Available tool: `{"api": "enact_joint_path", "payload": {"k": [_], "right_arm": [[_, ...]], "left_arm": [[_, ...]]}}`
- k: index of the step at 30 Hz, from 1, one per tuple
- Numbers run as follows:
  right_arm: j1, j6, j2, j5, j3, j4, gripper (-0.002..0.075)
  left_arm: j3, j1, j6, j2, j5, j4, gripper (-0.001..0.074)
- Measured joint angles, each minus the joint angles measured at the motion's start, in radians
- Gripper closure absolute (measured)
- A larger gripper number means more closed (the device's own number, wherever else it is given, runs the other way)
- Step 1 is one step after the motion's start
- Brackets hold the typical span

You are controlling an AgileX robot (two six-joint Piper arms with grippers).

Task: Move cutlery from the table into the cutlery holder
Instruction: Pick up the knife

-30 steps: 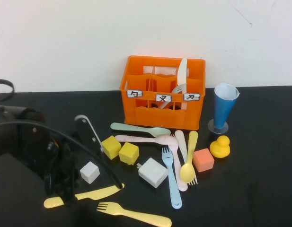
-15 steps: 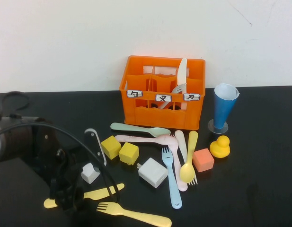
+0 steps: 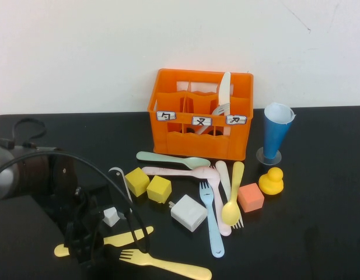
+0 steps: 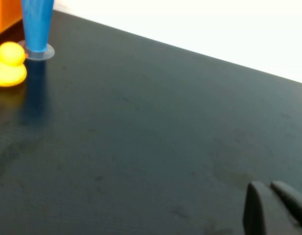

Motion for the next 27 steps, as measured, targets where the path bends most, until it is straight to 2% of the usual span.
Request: {"api": "enact_joint_path", "payload": {"k": [2, 5, 6, 12, 19, 22, 27], "right_arm": [[0.000, 0.000, 0.000, 0.000, 0.000, 0.000, 0.0729], [0.000, 0.000, 0.000, 0.000, 0.000, 0.000, 0.0729], [0.000, 0.000, 0.000, 0.000, 0.000, 0.000, 0.0729], [0.000, 0.000, 0.000, 0.000, 0.000, 0.000, 0.0729], [0.000, 0.000, 0.000, 0.000, 0.000, 0.000, 0.0729], [0.000, 0.000, 0.000, 0.000, 0.000, 0.000, 0.0729], [0.000, 0.000, 0.000, 0.000, 0.000, 0.000, 0.0729]], "left_arm": [[-0.001, -0.004, 0.001, 0.000, 0.000, 0.002, 0.0423], [-0.001, -0.016, 0.006, -0.002, 0.000, 0.002, 0.0613], [-0.001, -0.018, 0.008, -0.004, 0.000, 0.002, 0.0632], [0.069, -0.034, 0.008, -0.099, -0.081, -0.041, 0.0629], [0.275, -0.035, 0.008, -0.354, -0.339, -0.152, 0.0629], [0.320, -0.035, 0.008, -0.450, -0.426, -0.273, 0.0629], [0.326, -0.035, -0.037, -0.543, -0.623, -0.588, 0.0629]]}}
